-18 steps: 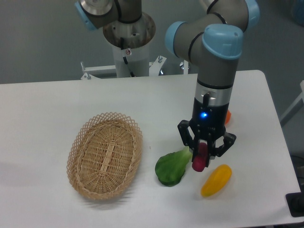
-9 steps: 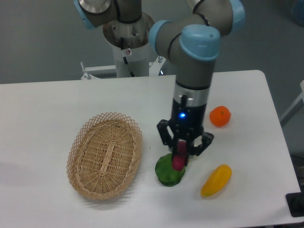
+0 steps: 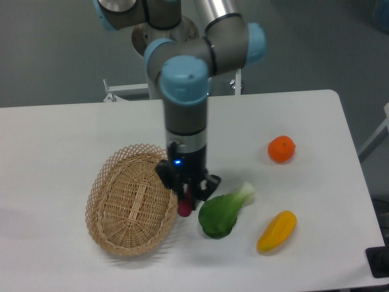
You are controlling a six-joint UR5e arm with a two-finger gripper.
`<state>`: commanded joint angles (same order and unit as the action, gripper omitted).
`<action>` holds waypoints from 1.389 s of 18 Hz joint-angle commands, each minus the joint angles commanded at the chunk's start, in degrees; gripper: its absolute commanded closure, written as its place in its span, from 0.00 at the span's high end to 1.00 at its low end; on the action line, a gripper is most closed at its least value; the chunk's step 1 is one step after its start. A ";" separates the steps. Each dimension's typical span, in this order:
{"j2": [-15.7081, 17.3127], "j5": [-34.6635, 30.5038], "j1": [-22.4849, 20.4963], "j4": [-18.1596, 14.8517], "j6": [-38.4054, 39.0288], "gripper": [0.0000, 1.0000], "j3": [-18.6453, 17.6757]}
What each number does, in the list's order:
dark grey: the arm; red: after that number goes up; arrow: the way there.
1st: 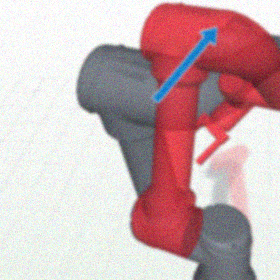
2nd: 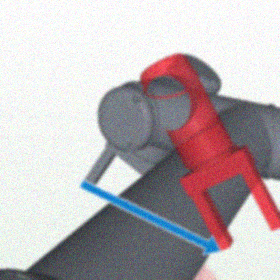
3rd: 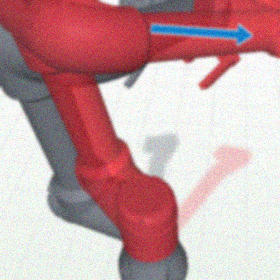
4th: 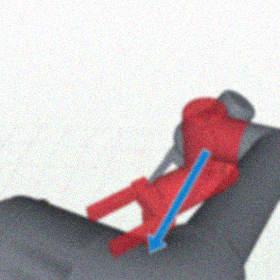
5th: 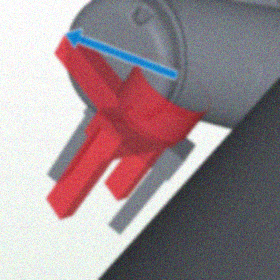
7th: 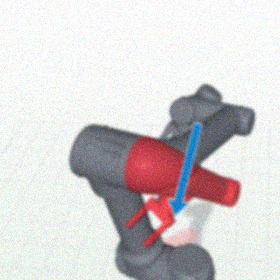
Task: Place the sweet potato in the basket
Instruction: 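Lower the held sweet potato into the wicker basket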
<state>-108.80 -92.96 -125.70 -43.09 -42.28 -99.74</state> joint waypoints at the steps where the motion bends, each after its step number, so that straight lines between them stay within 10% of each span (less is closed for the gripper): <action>1: -1.23 -2.81 1.58 1.33 0.00 0.26 -0.36; 18: -7.21 -5.30 11.00 1.95 -8.35 0.28 -1.51; 21: -7.13 -5.30 11.18 1.95 -7.65 0.43 -1.59; 23: -7.13 -5.30 11.18 1.95 -7.21 0.83 -1.25; 25: -6.78 -5.39 11.18 1.95 -5.98 1.00 -0.63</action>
<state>-115.58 -98.35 -114.52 -41.13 -48.26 -100.37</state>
